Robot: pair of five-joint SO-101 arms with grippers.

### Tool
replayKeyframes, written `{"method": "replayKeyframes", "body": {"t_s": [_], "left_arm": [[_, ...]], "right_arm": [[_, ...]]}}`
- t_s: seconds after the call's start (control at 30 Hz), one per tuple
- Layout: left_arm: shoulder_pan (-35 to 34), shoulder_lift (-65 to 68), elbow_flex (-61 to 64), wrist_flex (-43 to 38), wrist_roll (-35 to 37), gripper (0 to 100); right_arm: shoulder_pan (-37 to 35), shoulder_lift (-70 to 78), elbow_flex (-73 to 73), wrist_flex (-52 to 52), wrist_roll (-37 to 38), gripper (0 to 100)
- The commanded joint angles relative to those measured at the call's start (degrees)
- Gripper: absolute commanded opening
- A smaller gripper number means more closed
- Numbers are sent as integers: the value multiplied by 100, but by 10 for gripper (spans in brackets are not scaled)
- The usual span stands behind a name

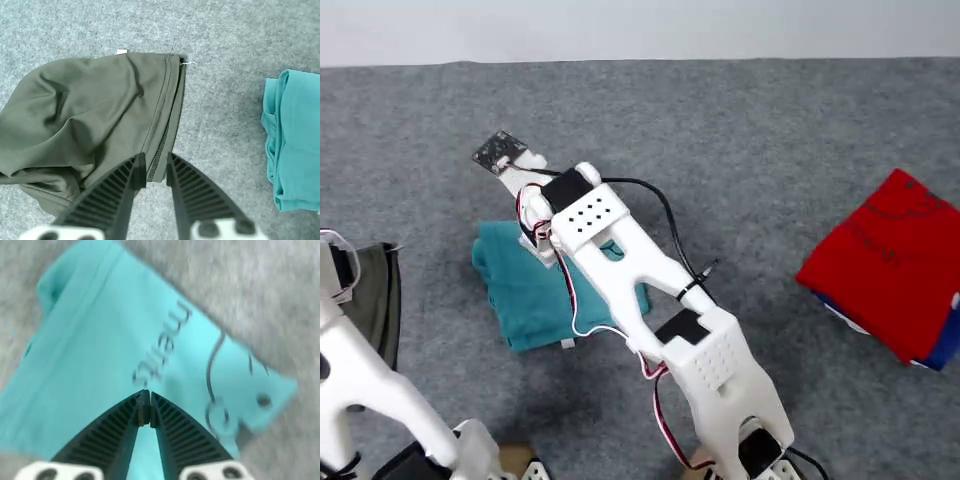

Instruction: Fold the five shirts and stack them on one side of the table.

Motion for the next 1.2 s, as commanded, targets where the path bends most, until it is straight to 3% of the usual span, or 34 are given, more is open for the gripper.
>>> {"method": "replayKeyframes", "body": {"t_s": [0.0,0.27,0.5,0.77,1.03,1.17], "left_arm": [[26,-132,13,-105,-62,76],[26,-132,13,-97,-35,76],[26,-132,13,-88,-44,76],[26,-132,13,-88,-53,76],[26,-132,13,-97,-35,77],[26,-132,13,-79,-35,78]], "right_arm": [[-268,330,-255,-752,79,10],[-848,804,-264,-998,176,10],[-549,462,-686,-400,273,10],[-31,295,-1459,954,229,10],[303,312,-2180,2554,-756,10],[593,119,-1855,2589,-1099,16]]}}
